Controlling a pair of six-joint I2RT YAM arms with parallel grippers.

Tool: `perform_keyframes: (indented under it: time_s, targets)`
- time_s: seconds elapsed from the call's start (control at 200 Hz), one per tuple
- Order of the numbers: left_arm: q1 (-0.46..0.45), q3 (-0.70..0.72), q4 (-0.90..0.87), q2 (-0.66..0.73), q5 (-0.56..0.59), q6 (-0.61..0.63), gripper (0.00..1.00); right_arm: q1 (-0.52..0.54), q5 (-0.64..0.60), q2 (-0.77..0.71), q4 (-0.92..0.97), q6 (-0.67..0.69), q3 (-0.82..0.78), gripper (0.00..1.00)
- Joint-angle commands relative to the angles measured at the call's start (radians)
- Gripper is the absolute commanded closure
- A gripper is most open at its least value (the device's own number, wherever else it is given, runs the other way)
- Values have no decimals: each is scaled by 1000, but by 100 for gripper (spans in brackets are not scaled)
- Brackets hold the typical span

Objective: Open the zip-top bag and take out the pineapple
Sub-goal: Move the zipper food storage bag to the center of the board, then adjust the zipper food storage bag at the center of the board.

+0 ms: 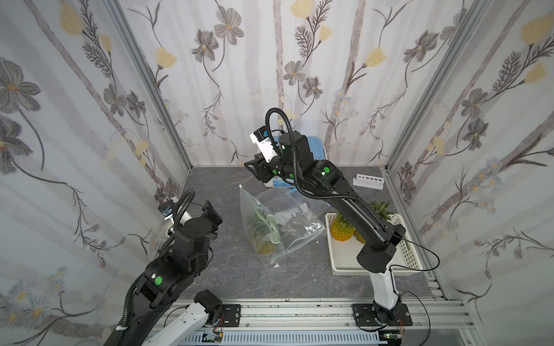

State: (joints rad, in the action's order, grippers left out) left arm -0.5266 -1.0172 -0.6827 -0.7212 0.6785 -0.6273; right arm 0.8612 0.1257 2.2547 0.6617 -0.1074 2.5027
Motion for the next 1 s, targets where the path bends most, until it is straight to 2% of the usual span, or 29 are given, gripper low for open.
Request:
perform_keyframes:
  time_s: [0.0,0.065,0.14,0.32,0.425,0.679,0.869,0.999]
  targets:
    - [81,48,104,-90,-318,51,12,-1,55,39,37,20,9,49]
    - [123,74,150,-120,-335,58,11,-3,52,56,10,20,4,48]
    - [218,93,190,-144,-399,56,11,-16,92,76,-19,6,5,49]
    - [507,195,343,-185,-667,11,12,-13,158,121,-54,-8,4,54]
    - [594,235,385,-212,-741,-8,12,-9,181,149,-67,-28,4,61]
    - [621,285,401,-209,-767,-4,12,28,198,183,-81,-53,4,66]
    - [621,305,407,-190,-770,-9,12,30,172,196,-44,-70,2,74]
    - [621,312,404,-183,-772,-12,12,33,140,195,-20,-75,-1,75]
